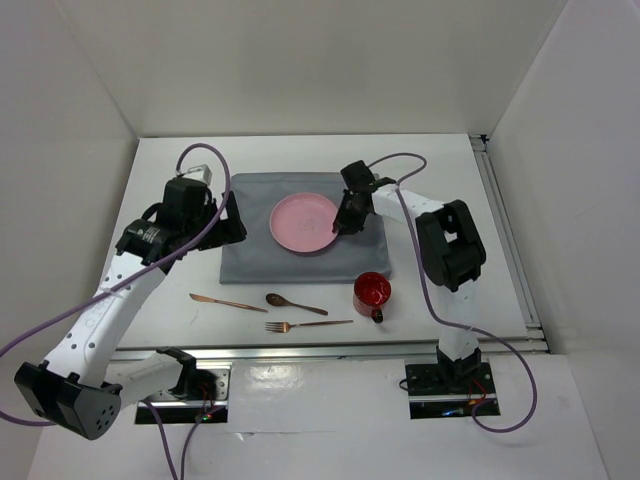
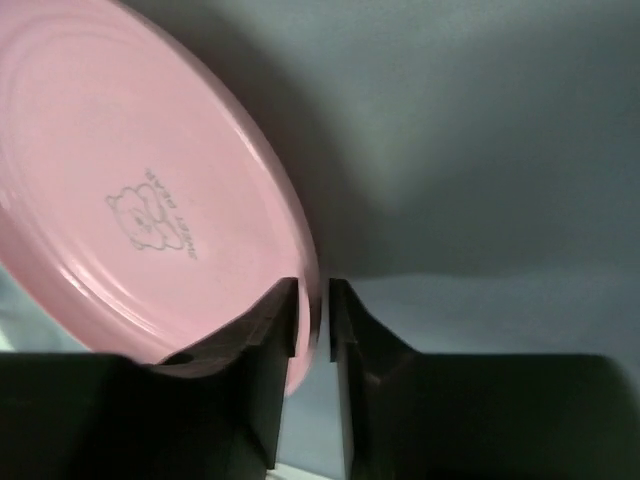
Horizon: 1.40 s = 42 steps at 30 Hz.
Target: Set the dinner table for one person
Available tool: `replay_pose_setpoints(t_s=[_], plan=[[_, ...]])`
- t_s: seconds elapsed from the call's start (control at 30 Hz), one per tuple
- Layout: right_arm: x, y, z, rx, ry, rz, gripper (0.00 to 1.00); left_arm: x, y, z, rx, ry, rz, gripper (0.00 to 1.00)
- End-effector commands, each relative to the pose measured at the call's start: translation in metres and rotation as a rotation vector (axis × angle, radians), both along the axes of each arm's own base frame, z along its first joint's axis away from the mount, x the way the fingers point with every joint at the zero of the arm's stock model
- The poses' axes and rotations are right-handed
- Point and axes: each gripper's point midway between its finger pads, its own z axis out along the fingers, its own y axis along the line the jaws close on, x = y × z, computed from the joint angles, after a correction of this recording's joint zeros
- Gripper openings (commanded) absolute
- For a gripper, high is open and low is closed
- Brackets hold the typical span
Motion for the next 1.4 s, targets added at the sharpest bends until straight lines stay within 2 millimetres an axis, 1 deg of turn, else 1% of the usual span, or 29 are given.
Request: replay_pose_setpoints(t_s=[0.0, 0.07, 0.1, 0.13, 0.17, 0.2, 0.23, 0.27, 0.3, 0.33, 0.37, 0.4, 0.43, 0.47, 0.5, 0.57, 0.63, 0.67, 0.73, 0.77, 0.8, 0.83, 0.87, 0.93, 1.07, 1.17, 1.3, 1.33, 1.37], plan=[[0.02, 0.003, 0.016, 0.011, -0.057, -0.039, 0.32, -0.002, -0.006, 0.002, -0.011, -0.01, -0.042, 0.99], [0.022, 0.004, 0.016, 0.012, -0.058, -0.039, 0.51, -0.003, -0.008, 0.002, -0.018, -0.008, -0.05, 0.99], [0.027, 0.007, 0.021, 0.015, -0.065, -0.039, 0.58, -0.002, -0.008, -0.001, -0.015, 0.001, -0.05, 0.99], [0.024, 0.002, 0.021, -0.01, -0.047, -0.047, 0.6, -0.002, -0.008, -0.001, -0.015, 0.001, -0.05, 0.99], [0.024, 0.002, 0.032, -0.024, -0.068, -0.041, 0.72, -0.002, -0.008, -0.001, -0.008, 0.0, -0.056, 0.99], [0.025, -0.005, 0.04, -0.051, -0.09, -0.061, 0.76, -0.002, -0.008, -0.001, -0.008, 0.0, -0.056, 0.99], [0.021, -0.007, 0.048, -0.072, -0.11, -0.053, 0.77, 0.0, -0.008, 0.004, -0.012, -0.012, -0.056, 0.99], [0.016, -0.014, 0.077, -0.074, -0.16, -0.061, 0.81, 0.0, -0.006, 0.004, 0.003, -0.016, -0.055, 0.99], [0.013, -0.02, 0.092, -0.077, -0.193, -0.074, 0.82, 0.0, -0.006, 0.006, 0.003, -0.016, -0.055, 0.99], [0.003, -0.035, 0.092, -0.122, -0.205, -0.086, 0.84, 0.0, -0.006, 0.006, 0.003, -0.016, -0.055, 0.99], [-0.006, -0.049, 0.129, -0.113, -0.279, -0.105, 0.85, 0.001, -0.004, 0.011, 0.012, -0.03, -0.055, 0.99], [-0.016, -0.061, 0.137, -0.139, -0.298, -0.128, 0.86, 0.001, -0.004, 0.011, 0.012, -0.031, -0.055, 0.99], [-0.03, -0.08, 0.13, -0.172, -0.281, -0.135, 0.86, 0.001, -0.004, 0.011, 0.012, -0.031, -0.055, 0.99], [-0.048, -0.091, 0.153, -0.161, -0.318, -0.146, 0.86, 0.003, -0.007, 0.012, 0.005, -0.028, -0.063, 0.99], [-0.059, -0.104, 0.154, -0.175, -0.31, -0.154, 0.86, 0.003, -0.007, 0.012, 0.005, -0.028, -0.063, 0.99], [-0.098, -0.125, 0.145, -0.192, -0.256, -0.156, 0.86, 0.003, -0.01, 0.009, -0.004, -0.016, -0.076, 0.99], [-0.126, -0.125, 0.135, -0.164, -0.203, -0.12, 0.86, 0.004, -0.011, 0.006, -0.001, -0.006, -0.076, 0.99], [-0.149, -0.131, 0.127, -0.154, -0.16, -0.126, 0.86, 0.004, -0.011, 0.006, -0.001, -0.006, -0.076, 0.99], [-0.17, -0.129, 0.12, -0.106, -0.111, -0.137, 0.84, 0.007, -0.006, 0.01, 0.007, -0.019, -0.046, 0.99], [-0.184, -0.125, 0.108, -0.097, -0.08, -0.119, 0.81, 0.005, -0.006, 0.013, 0.002, -0.035, -0.045, 0.99], [-0.192, -0.122, 0.11, -0.064, -0.082, -0.137, 0.78, 0.006, -0.004, 0.017, 0.003, -0.056, -0.037, 0.99], [-0.197, -0.122, 0.106, -0.05, -0.068, -0.145, 0.78, 0.007, -0.004, 0.022, -0.004, -0.076, -0.037, 0.99], [-0.209, -0.122, 0.093, -0.055, -0.027, -0.139, 0.78, 0.007, -0.004, 0.022, -0.004, -0.077, -0.037, 0.99], [-0.217, -0.119, 0.084, -0.042, 0.0, -0.125, 0.78, 0.008, -0.005, 0.026, -0.007, -0.085, -0.037, 0.99], [-0.224, -0.116, 0.062, -0.054, 0.049, -0.07, 0.78, 0.013, -0.008, 0.022, -0.001, -0.066, -0.051, 0.99], [-0.218, -0.113, 0.049, -0.067, 0.063, -0.06, 0.78, 0.012, -0.012, 0.015, -0.009, -0.044, -0.067, 0.99], [-0.21, -0.107, 0.037, -0.063, 0.054, -0.051, 0.68, 0.013, -0.012, 0.017, -0.011, -0.052, -0.067, 0.99], [-0.205, -0.104, 0.035, -0.061, 0.05, -0.051, 0.59, 0.013, -0.012, 0.017, -0.011, -0.053, -0.067, 0.99], [-0.203, -0.104, 0.035, -0.061, 0.038, -0.039, 0.55, 0.013, -0.012, 0.017, -0.011, -0.053, -0.067, 0.99]])
